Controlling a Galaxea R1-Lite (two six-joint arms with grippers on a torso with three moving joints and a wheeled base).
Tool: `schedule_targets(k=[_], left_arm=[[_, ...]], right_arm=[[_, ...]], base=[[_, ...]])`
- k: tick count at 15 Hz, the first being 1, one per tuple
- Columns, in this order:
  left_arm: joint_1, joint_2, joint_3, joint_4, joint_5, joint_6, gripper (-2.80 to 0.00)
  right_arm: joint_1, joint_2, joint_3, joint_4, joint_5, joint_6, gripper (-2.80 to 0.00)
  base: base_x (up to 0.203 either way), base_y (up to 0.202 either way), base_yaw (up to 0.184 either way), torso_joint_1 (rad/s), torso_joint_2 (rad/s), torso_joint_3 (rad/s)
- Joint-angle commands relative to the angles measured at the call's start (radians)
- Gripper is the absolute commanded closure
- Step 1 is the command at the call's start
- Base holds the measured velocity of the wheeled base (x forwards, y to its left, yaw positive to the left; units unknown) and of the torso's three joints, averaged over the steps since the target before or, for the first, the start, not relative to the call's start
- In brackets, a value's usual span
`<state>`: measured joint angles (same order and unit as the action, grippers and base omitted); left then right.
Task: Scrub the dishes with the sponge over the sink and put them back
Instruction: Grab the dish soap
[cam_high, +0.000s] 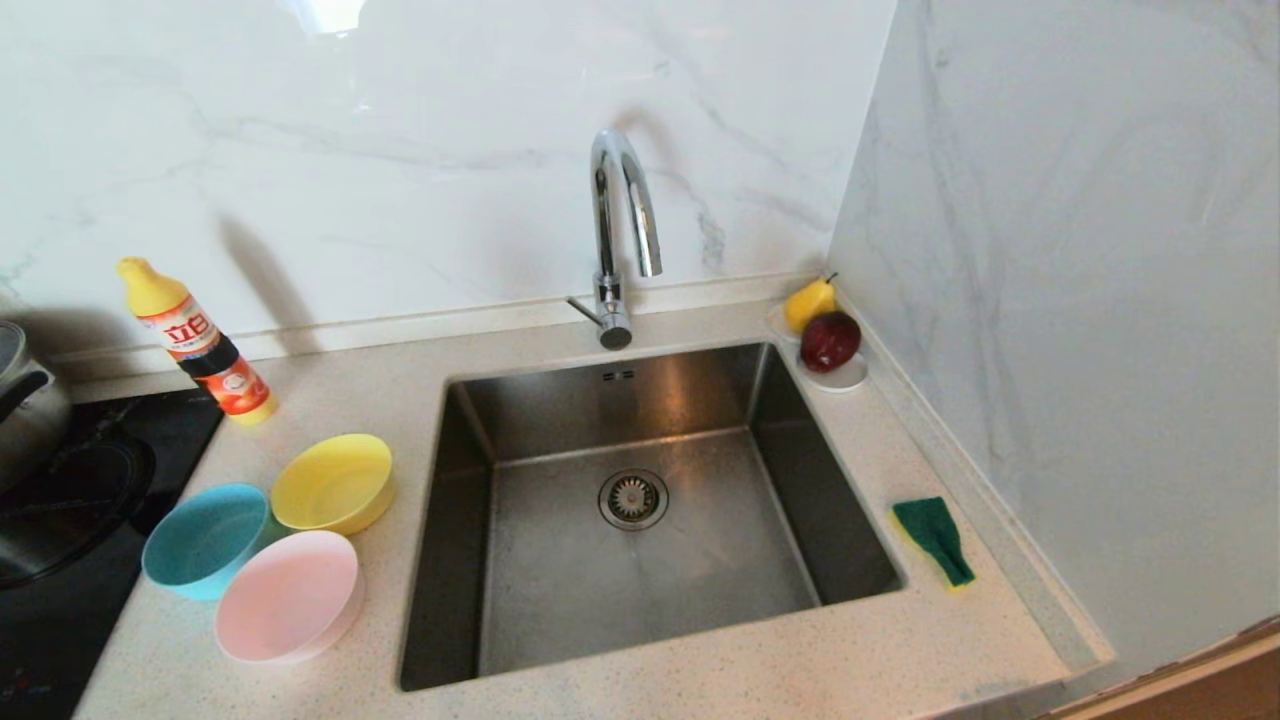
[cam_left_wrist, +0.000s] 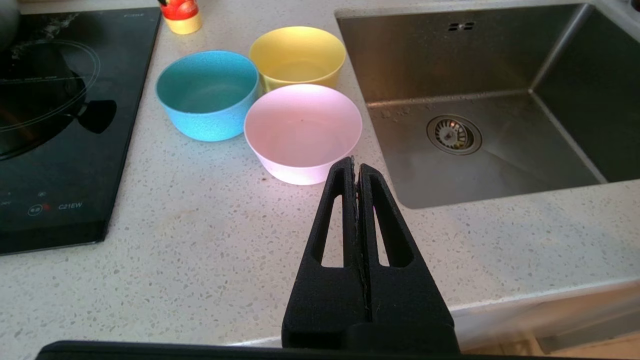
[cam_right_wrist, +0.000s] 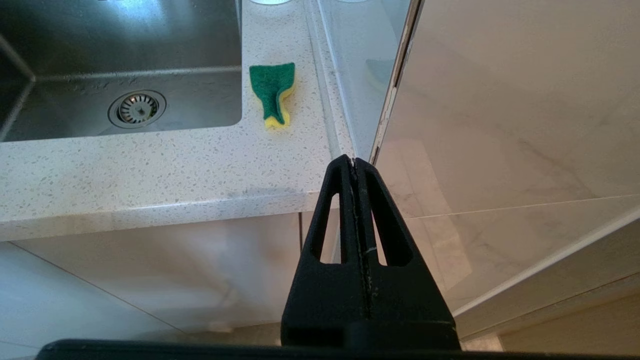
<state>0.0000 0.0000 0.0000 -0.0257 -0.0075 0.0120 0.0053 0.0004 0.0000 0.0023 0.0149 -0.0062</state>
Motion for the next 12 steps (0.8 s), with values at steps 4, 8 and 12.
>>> schedule_targets(k=[4, 8, 12], left_arm=[[0.0, 0.002, 0.018, 0.0, 0.0, 0.0, 0.0], [0.0, 0.002, 0.018, 0.0, 0.0, 0.0, 0.0], [0.0, 0.002, 0.018, 0.0, -0.002, 0.0, 0.0]], right_arm=[[0.0, 0.0, 0.0, 0.001, -0.001, 0.003, 0.0], [0.001, 0.0, 0.0, 0.001, 0.0, 0.003, 0.0], [0.001, 0.0, 0.0, 0.001, 0.0, 0.003, 0.0]], base=[[0.0, 0.0, 0.0, 0.0, 0.0, 0.0], [0.0, 0.0, 0.0, 0.0, 0.0, 0.0], [0.0, 0.0, 0.0, 0.0, 0.0, 0.0]])
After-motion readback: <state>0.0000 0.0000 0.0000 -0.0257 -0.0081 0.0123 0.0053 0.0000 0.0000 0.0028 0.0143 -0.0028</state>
